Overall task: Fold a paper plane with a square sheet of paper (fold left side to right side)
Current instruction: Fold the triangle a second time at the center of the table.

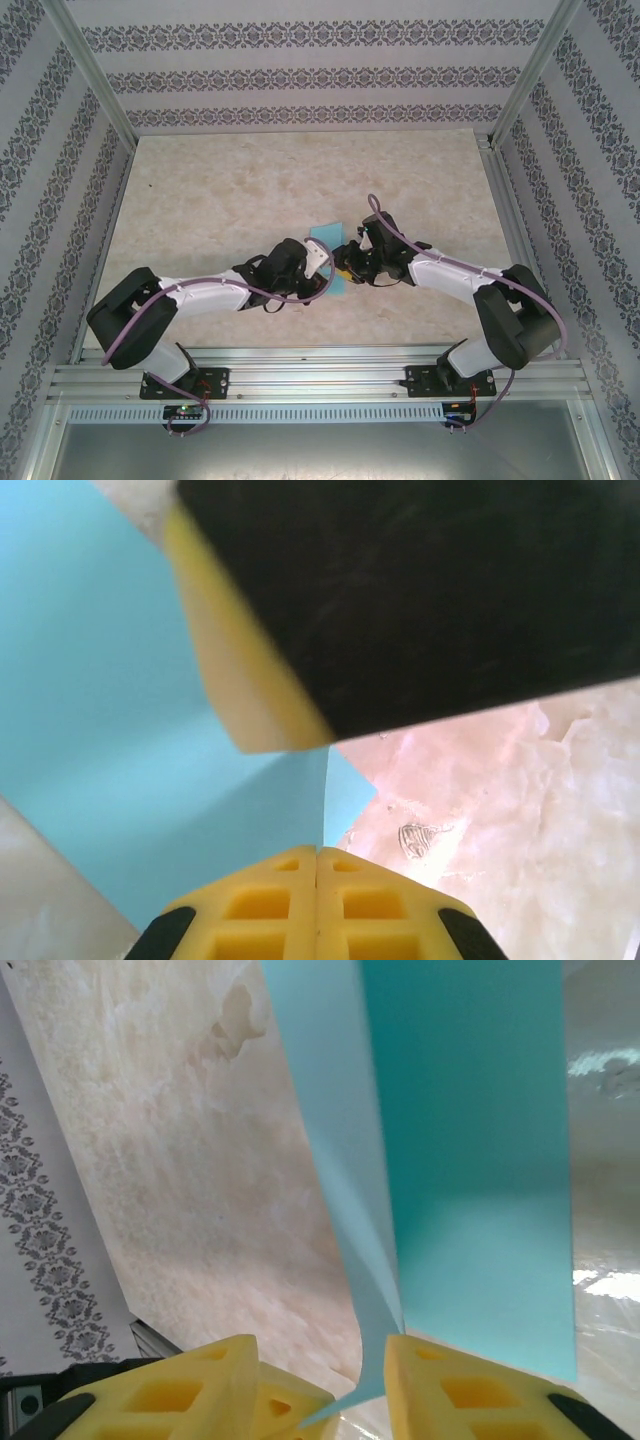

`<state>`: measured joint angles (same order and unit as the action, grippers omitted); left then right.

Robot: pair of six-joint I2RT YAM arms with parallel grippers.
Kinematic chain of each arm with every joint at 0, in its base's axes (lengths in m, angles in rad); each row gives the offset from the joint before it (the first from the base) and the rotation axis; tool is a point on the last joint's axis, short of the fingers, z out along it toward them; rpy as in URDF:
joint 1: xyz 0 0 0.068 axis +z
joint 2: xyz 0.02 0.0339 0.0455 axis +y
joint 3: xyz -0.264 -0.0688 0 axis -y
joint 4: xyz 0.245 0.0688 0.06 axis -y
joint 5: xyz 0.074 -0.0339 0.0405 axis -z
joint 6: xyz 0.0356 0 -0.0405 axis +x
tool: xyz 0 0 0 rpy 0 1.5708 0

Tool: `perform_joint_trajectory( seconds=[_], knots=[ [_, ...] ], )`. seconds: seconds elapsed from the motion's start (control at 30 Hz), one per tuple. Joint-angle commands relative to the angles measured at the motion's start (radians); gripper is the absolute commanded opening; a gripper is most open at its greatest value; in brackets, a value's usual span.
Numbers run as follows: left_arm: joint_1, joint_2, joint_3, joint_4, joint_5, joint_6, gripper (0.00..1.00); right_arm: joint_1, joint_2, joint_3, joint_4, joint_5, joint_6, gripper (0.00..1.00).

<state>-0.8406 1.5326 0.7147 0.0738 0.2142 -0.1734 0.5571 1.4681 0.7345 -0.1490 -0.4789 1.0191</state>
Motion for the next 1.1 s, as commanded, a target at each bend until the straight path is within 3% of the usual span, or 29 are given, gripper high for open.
perform_joint_trajectory(
  seconds=[0.0,0.1,0.2,0.43,0.77,1.07],
  knots=[
    [0.037,-0.016,-0.011,0.052,0.100,-0.018,0.00,-0.020,-0.077,-0.004,-0.042,0.065,-0.079,0.45],
    [0.062,-0.002,-0.014,0.065,0.143,-0.023,0.00,-0.030,-0.121,-0.015,-0.046,0.073,-0.116,0.52],
    [0.087,0.013,-0.020,0.092,0.178,-0.039,0.00,-0.036,-0.138,-0.031,-0.035,0.049,-0.142,0.52],
    [0.170,0.022,-0.044,0.160,0.258,-0.084,0.00,-0.025,-0.070,-0.088,0.020,0.019,-0.152,0.23],
    [0.228,0.086,-0.023,0.158,0.295,-0.089,0.00,0.039,0.085,-0.080,0.060,0.068,-0.127,0.16],
    [0.257,0.140,-0.004,0.161,0.299,-0.106,0.00,0.057,0.136,-0.072,0.030,0.096,-0.137,0.13]
  ],
)
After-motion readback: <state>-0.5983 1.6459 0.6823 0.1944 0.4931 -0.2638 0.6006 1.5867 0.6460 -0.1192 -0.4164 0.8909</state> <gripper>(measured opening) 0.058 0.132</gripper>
